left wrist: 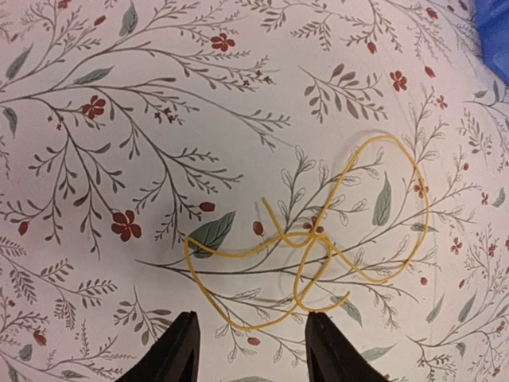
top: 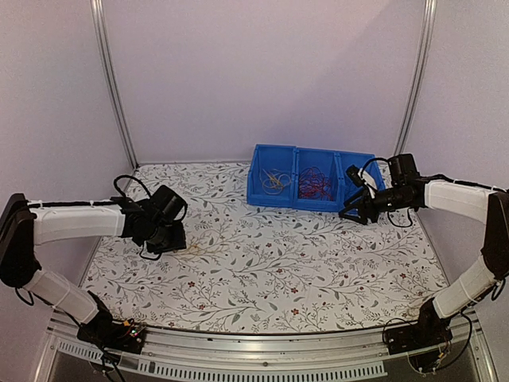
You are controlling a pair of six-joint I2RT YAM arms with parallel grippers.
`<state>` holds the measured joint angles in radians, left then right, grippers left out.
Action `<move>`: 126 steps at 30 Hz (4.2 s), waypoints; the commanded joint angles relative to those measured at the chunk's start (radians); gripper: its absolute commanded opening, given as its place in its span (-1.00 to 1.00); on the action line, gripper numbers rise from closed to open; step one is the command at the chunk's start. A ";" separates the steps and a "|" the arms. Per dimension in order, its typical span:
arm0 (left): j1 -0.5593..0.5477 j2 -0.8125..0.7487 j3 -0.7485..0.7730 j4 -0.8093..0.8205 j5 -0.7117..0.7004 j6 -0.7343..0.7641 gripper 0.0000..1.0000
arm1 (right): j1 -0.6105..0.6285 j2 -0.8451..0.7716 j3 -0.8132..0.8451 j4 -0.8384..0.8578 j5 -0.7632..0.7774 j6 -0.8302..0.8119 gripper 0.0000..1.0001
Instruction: Untangle the cables
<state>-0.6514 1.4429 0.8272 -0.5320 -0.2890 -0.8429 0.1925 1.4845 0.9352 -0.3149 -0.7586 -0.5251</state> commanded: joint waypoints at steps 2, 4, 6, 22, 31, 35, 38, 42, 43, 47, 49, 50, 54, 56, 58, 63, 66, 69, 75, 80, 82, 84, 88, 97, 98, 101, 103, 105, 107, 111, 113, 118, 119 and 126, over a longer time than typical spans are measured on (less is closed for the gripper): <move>0.060 -0.066 -0.085 0.121 0.033 -0.128 -0.15 | 0.022 -0.022 0.008 -0.012 -0.010 -0.010 0.13; 0.080 -0.067 -0.106 0.149 0.082 -0.136 -0.16 | 0.024 -0.020 0.008 -0.014 -0.007 -0.010 0.13; 0.087 -0.065 -0.115 0.155 0.114 -0.155 -0.17 | 0.025 -0.023 0.008 -0.016 -0.003 -0.010 0.13; 0.186 -0.033 -0.241 0.610 0.225 -0.117 -1.00 | 0.043 -0.035 0.081 -0.066 -0.076 0.011 0.12; 0.016 -0.106 -0.185 0.846 0.222 0.141 -1.00 | 0.233 0.096 0.375 -0.201 -0.144 0.056 0.12; -0.056 -0.109 -0.178 0.967 0.251 0.179 -1.00 | 0.321 0.181 0.484 -0.195 -0.161 0.131 0.16; -0.102 -0.100 -0.161 1.023 0.270 0.210 -1.00 | 0.367 0.236 0.540 -0.189 -0.170 0.176 0.17; -0.137 -0.078 -0.122 1.041 0.310 0.218 -1.00 | 0.434 0.278 0.565 -0.187 -0.149 0.169 0.17; -0.145 -0.074 -0.110 1.044 0.320 0.219 -1.00 | 0.454 0.281 0.566 -0.191 -0.122 0.147 0.17; -0.156 -0.045 -0.074 1.056 0.400 0.232 -1.00 | 0.521 0.279 0.540 -0.185 0.008 0.026 0.19; -0.160 -0.030 -0.056 1.055 0.437 0.236 -1.00 | 0.535 0.266 0.523 -0.163 0.051 -0.014 0.21; -0.162 -0.022 -0.049 1.056 0.460 0.237 -1.00 | 0.537 0.263 0.520 -0.154 0.062 -0.031 0.21; -0.171 -0.002 -0.023 1.057 0.498 0.238 -1.00 | 0.546 0.271 0.534 -0.148 0.072 -0.050 0.22; -0.173 0.004 -0.016 1.060 0.505 0.238 -1.00 | 0.556 0.282 0.537 -0.158 0.071 -0.066 0.22; -0.175 0.007 -0.012 1.061 0.509 0.239 -1.00 | 0.566 0.293 0.536 -0.163 0.078 -0.084 0.20; -0.176 0.010 -0.008 1.057 0.511 0.243 -1.00 | 0.570 0.303 0.533 -0.162 0.081 -0.088 -0.04; -0.176 0.014 -0.005 1.053 0.503 0.249 -1.00 | 0.570 0.290 0.533 -0.161 0.088 -0.087 -0.42; -0.176 0.022 0.001 1.013 0.433 0.275 -0.59 | 0.570 0.265 0.536 -0.159 0.092 -0.079 -1.00; -0.203 -0.008 -0.131 1.079 0.293 0.346 0.09 | 0.570 0.213 0.610 -0.197 0.076 -0.010 -1.00; -0.262 -0.001 -0.218 1.177 0.246 0.419 0.15 | 0.570 0.216 0.685 -0.221 0.054 0.059 -1.00; -0.274 0.020 -0.227 1.192 0.239 0.430 0.16 | 0.570 0.221 0.717 -0.224 0.076 0.071 -1.00; -0.284 0.047 -0.226 1.207 0.240 0.438 0.17 | 0.569 0.230 0.757 -0.227 0.108 0.081 -1.00; -0.298 0.132 -0.206 1.249 0.204 0.458 0.18 | 0.569 0.249 0.849 -0.246 0.110 0.086 -1.00; -0.298 0.355 -0.060 1.263 0.324 0.494 -0.23 | 0.568 0.275 0.943 -0.277 0.114 0.101 -1.00; -0.298 0.368 -0.055 1.276 0.349 0.488 -0.33 | 0.568 0.274 0.940 -0.278 0.117 0.099 -1.00; -0.299 0.390 -0.064 1.333 0.397 0.461 -0.65 | 0.567 0.273 0.931 -0.277 0.128 0.092 -1.00; -0.299 0.396 -0.078 1.374 0.413 0.446 -0.81 | 0.563 0.273 0.925 -0.273 0.129 0.090 -1.00; -0.299 0.397 -0.090 1.404 0.420 0.434 -0.97 | 0.559 0.276 0.923 -0.270 0.127 0.090 -1.00; -0.298 0.397 -0.106 1.431 0.421 0.426 -1.00 | 0.554 0.280 0.924 -0.268 0.125 0.089 -1.00; -0.298 0.394 -0.125 1.453 0.425 0.422 -1.00 | 0.538 0.283 0.937 -0.263 0.125 0.091 -1.00; -0.298 0.398 -0.132 1.451 0.429 0.421 -1.00 | 0.522 0.281 0.955 -0.259 0.131 0.091 -1.00; -0.299 0.408 -0.160 1.451 0.433 0.396 -0.66 | 0.485 0.277 0.984 -0.244 0.133 0.096 -1.00; -0.298 0.410 -0.165 1.451 0.429 0.391 -0.51 | 0.483 0.275 0.984 -0.243 0.135 0.094 -1.00; -0.291 0.402 -0.194 1.528 0.371 0.343 -0.25 | 0.482 0.281 0.962 -0.238 0.111 0.095 -1.00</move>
<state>-0.9390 1.8423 0.6518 0.9123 0.1192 -0.4633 0.6727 1.7576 1.8935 -0.5682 -0.6334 -0.4374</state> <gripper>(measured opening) 0.359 0.021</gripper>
